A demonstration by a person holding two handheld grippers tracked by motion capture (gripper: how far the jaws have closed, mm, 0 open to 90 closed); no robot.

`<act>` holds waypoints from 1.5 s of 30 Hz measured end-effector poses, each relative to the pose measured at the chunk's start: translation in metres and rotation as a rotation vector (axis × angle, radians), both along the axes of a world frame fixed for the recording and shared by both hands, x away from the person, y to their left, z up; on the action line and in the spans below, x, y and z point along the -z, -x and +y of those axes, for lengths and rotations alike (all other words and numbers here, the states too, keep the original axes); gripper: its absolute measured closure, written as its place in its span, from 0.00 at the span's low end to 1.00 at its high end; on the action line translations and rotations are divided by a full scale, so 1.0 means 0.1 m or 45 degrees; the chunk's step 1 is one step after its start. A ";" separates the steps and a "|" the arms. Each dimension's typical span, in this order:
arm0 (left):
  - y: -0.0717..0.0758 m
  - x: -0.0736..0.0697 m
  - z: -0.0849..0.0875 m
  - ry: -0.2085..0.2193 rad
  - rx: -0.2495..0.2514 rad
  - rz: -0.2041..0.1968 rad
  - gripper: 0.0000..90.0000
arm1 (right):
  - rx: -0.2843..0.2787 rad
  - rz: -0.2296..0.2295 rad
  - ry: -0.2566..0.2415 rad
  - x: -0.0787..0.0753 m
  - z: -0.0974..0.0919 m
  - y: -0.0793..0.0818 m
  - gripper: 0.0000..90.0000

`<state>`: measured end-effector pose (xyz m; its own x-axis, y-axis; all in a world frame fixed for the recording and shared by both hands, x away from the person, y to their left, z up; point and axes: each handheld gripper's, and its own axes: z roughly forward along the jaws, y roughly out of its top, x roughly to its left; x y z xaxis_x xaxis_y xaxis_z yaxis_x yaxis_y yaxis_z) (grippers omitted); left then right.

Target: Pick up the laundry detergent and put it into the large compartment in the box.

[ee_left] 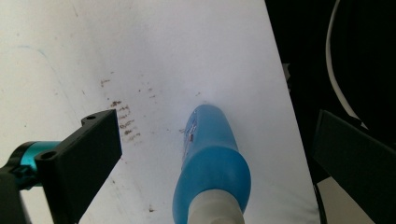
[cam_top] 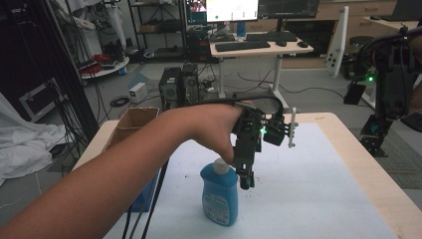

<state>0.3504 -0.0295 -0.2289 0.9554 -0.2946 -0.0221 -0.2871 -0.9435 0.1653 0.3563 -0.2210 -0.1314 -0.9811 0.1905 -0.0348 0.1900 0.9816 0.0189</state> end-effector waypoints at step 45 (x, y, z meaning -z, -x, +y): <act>-0.13 0.53 0.48 -0.118 0.313 -0.088 0.02 | 0.067 0.001 -0.004 0.13 0.13 -0.04 0.04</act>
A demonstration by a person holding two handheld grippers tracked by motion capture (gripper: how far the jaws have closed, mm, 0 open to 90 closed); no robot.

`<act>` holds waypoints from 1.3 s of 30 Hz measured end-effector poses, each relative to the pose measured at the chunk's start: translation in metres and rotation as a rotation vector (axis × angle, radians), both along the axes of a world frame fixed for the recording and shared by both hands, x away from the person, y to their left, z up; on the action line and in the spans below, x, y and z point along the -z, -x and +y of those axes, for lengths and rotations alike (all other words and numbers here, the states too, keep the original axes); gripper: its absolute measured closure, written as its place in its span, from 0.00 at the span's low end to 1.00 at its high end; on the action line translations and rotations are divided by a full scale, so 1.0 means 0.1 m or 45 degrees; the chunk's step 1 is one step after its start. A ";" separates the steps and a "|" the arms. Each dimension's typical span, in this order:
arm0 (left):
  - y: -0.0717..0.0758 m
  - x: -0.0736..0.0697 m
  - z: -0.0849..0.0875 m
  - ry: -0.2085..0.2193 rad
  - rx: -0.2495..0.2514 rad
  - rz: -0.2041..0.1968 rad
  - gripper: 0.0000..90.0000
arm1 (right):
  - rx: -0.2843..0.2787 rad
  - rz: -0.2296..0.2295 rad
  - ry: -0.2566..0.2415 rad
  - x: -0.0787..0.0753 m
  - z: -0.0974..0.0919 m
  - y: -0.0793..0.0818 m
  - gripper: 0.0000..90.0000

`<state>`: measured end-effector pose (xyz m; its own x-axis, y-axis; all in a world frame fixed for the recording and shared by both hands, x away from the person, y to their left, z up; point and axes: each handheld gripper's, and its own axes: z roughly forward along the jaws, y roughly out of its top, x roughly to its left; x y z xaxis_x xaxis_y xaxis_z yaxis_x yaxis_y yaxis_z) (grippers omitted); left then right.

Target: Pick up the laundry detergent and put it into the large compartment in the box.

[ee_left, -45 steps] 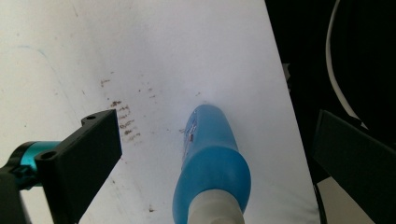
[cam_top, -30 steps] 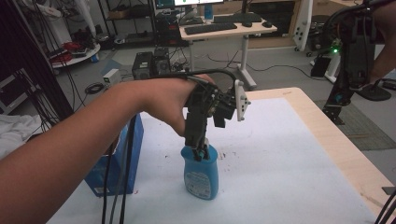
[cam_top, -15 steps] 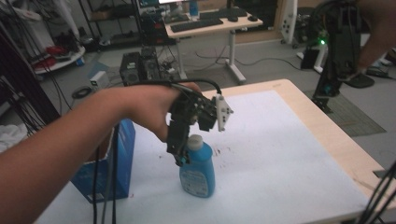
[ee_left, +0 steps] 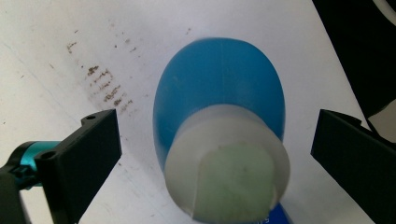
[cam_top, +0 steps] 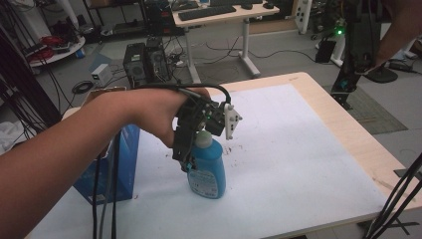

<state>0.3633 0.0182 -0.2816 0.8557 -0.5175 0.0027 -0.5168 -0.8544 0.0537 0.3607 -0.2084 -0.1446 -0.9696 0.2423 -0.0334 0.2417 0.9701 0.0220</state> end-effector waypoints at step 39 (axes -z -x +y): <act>0.00 0.17 -0.01 -0.028 -0.042 0.006 0.04 | -0.007 -0.001 0.004 0.02 0.05 -0.02 0.04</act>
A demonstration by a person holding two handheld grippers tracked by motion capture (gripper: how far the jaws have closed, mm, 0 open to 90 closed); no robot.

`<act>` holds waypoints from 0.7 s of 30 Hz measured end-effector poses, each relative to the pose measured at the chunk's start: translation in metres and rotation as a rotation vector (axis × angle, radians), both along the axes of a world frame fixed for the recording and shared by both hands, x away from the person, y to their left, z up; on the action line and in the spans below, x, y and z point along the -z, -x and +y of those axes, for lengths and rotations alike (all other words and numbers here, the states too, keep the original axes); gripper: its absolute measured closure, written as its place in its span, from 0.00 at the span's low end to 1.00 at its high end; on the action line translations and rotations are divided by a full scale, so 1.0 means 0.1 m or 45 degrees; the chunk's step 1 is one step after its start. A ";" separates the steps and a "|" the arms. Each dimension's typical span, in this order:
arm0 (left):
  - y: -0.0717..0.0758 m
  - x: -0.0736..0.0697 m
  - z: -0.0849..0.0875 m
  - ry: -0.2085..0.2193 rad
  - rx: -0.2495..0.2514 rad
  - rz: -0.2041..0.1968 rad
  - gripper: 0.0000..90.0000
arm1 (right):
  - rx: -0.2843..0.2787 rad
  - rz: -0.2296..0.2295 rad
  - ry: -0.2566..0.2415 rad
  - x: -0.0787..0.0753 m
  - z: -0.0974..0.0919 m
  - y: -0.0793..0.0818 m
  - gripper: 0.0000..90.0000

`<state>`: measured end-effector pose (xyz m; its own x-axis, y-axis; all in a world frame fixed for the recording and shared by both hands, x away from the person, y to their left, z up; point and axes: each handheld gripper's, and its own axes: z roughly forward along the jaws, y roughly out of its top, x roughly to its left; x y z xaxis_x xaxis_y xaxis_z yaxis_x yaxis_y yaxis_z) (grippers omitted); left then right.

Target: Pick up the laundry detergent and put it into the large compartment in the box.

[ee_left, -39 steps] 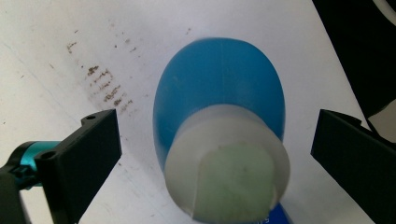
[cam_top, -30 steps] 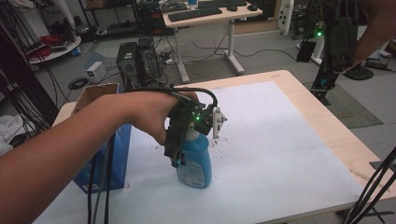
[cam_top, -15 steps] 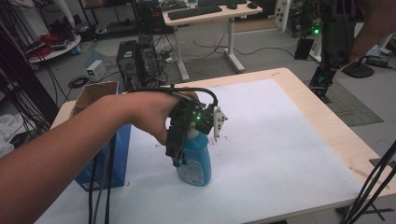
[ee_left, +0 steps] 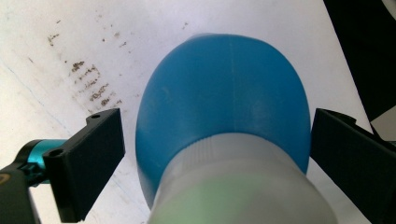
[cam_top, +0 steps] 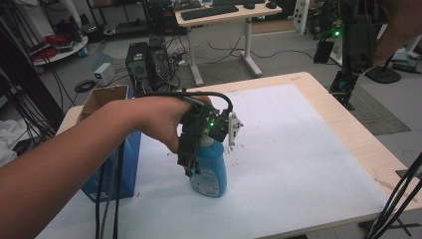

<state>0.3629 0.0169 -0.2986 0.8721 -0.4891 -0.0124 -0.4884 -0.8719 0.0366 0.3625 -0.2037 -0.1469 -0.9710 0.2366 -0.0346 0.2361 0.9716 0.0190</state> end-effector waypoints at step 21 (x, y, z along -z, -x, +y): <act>-0.01 -0.01 0.00 -0.020 -0.016 -0.012 0.21 | -0.003 -0.002 0.006 0.00 0.01 0.00 0.04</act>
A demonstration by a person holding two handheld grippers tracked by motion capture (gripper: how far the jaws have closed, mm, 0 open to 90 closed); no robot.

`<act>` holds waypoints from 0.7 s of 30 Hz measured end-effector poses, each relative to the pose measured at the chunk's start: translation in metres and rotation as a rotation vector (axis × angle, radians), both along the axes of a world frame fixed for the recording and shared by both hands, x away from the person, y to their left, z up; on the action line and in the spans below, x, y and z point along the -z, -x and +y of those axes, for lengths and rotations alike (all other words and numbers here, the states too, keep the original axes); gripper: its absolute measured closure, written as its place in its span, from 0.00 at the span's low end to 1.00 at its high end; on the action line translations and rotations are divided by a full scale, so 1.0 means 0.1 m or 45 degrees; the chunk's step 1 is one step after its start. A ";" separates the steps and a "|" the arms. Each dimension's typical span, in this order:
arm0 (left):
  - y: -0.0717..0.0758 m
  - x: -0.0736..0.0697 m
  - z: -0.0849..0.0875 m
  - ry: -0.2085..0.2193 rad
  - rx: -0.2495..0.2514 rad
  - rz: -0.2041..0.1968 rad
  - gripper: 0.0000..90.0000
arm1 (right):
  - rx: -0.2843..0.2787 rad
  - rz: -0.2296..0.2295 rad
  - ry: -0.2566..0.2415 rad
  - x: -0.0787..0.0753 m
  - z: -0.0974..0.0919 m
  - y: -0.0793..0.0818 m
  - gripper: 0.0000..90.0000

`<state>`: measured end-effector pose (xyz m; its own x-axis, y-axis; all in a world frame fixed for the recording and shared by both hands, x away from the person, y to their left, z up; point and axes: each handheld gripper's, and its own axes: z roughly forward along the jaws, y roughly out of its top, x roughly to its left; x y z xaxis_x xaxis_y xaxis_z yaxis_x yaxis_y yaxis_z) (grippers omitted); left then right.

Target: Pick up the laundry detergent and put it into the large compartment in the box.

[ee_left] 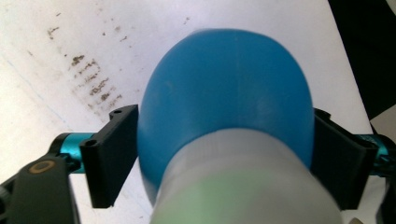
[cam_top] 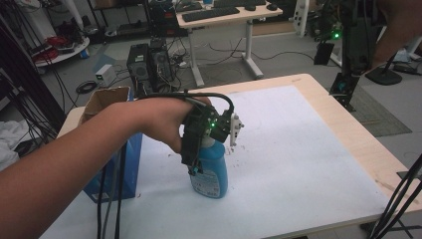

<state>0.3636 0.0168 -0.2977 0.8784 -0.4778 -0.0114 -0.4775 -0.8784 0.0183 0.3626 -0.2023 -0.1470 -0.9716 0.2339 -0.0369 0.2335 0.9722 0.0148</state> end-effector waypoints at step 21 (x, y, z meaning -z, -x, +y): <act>0.00 -0.02 0.02 -0.013 -0.015 0.009 0.27 | -0.017 -0.001 0.014 0.02 0.06 -0.02 0.04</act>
<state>0.3637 0.0185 -0.2962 0.8837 -0.4675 -0.0224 -0.4673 -0.8840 0.0123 0.3651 -0.1963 -0.1487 -0.9746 0.2202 -0.0399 0.2202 0.9754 0.0043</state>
